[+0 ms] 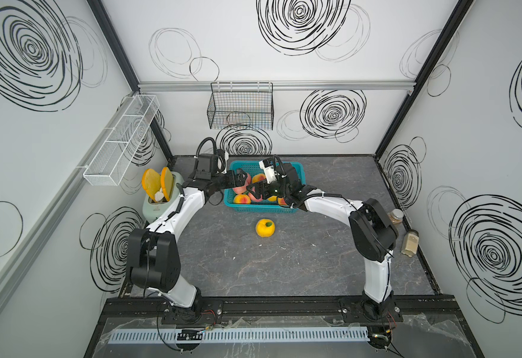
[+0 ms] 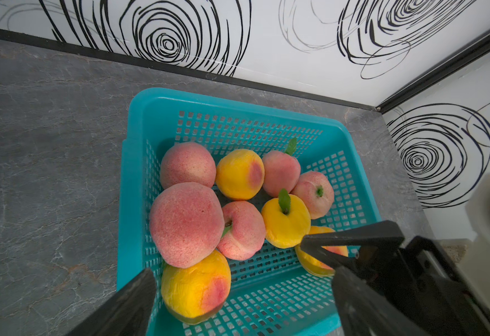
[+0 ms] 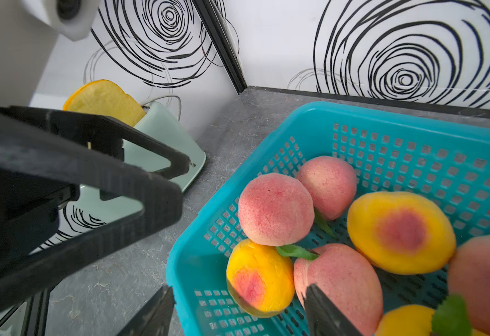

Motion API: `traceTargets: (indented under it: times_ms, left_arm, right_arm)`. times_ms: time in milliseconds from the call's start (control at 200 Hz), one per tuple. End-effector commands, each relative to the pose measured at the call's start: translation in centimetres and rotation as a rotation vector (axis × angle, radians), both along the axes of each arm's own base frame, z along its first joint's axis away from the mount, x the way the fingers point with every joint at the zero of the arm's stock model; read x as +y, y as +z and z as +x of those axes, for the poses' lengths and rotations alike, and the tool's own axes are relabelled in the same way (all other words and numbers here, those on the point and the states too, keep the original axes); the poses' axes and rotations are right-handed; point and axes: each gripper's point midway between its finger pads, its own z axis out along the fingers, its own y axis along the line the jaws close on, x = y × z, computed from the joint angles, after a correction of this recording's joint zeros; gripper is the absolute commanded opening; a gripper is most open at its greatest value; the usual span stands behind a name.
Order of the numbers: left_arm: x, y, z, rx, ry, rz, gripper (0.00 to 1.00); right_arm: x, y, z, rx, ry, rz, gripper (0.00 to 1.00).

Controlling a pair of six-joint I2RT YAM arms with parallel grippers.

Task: Put the peaches into the basket
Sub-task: Place the peach in the basket.

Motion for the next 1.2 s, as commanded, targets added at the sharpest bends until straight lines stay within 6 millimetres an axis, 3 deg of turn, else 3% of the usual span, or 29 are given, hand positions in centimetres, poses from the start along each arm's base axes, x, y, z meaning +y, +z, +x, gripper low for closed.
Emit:
traceTargets:
  times_ms: [0, 320, 590, 920, 1196]
  left_arm:
    - [-0.7, 0.6, 0.6, -0.028, -0.016, -0.027, 0.98]
    - [-1.0, 0.7, 0.6, -0.032, -0.024, -0.039, 0.98]
    - [-1.3, 0.9, 0.5, -0.036, -0.036, -0.057, 0.98]
    - [-2.4, 1.0, 0.1, -0.035, -0.062, -0.056, 0.98]
    - [-2.5, 1.6, -0.1, -0.047, -0.068, -0.054, 0.98]
  right_arm:
    - [-0.6, 1.4, -1.2, -0.023, 0.013, 0.004, 0.75]
    - [-2.4, 1.4, -3.7, -0.014, 0.024, -0.027, 0.75]
    - [-4.3, -0.6, -6.5, -0.019, 0.020, -0.105, 0.75]
    - [-5.7, -1.3, -10.1, -0.212, -0.006, -0.232, 0.75]
    - [-5.7, -4.2, -11.9, -0.258, 0.035, -0.296, 0.77]
